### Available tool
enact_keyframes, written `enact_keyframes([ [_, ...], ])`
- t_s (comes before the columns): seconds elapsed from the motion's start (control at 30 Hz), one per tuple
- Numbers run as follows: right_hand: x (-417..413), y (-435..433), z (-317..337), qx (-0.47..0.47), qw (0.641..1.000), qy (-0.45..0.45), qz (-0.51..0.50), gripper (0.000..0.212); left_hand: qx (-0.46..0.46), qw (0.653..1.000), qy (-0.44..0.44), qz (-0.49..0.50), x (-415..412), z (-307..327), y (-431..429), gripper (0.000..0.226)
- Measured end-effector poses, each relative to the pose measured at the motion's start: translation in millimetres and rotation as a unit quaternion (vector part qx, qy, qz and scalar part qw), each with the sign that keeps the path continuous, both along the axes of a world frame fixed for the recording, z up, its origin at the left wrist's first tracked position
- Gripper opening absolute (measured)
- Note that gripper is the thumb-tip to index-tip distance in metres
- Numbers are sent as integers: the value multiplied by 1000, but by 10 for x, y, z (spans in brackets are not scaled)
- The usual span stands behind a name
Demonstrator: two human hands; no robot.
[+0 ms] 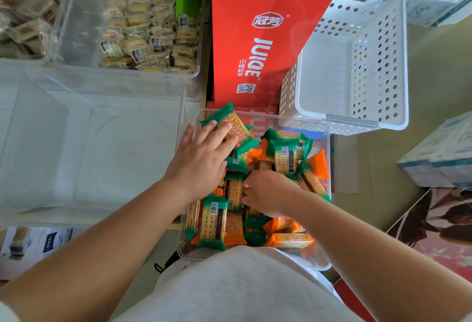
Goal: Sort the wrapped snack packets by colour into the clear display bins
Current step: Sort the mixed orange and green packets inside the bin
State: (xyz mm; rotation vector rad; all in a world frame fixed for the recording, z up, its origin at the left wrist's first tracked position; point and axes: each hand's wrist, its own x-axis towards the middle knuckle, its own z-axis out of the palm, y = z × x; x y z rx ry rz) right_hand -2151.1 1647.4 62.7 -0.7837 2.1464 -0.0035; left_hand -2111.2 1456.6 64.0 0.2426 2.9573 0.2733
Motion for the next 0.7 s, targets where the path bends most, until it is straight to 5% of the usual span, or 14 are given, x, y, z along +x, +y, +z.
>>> enact_keyframes([
  [0.23, 91, -246, -273, 101, 985, 33, 134, 68, 20, 994, 88, -66, 244, 125, 71, 26],
  [0.33, 143, -237, -349, 117, 983, 35, 138, 68, 32, 990, 21, -138, 468, 90, 125, 23],
  [0.43, 125, -186, -303, 106, 987, 16, 116, 54, -16, 986, -71, -148, 624, -34, 116, 33],
  [0.57, 81, -118, -233, 58, 996, 63, 26, 26, -22, 988, -74, -130, 676, -68, 82, 39],
  [0.7, 139, -163, -264, 60, 989, 133, 15, 33, -15, 990, -62, -123, 697, -58, 82, 39],
])
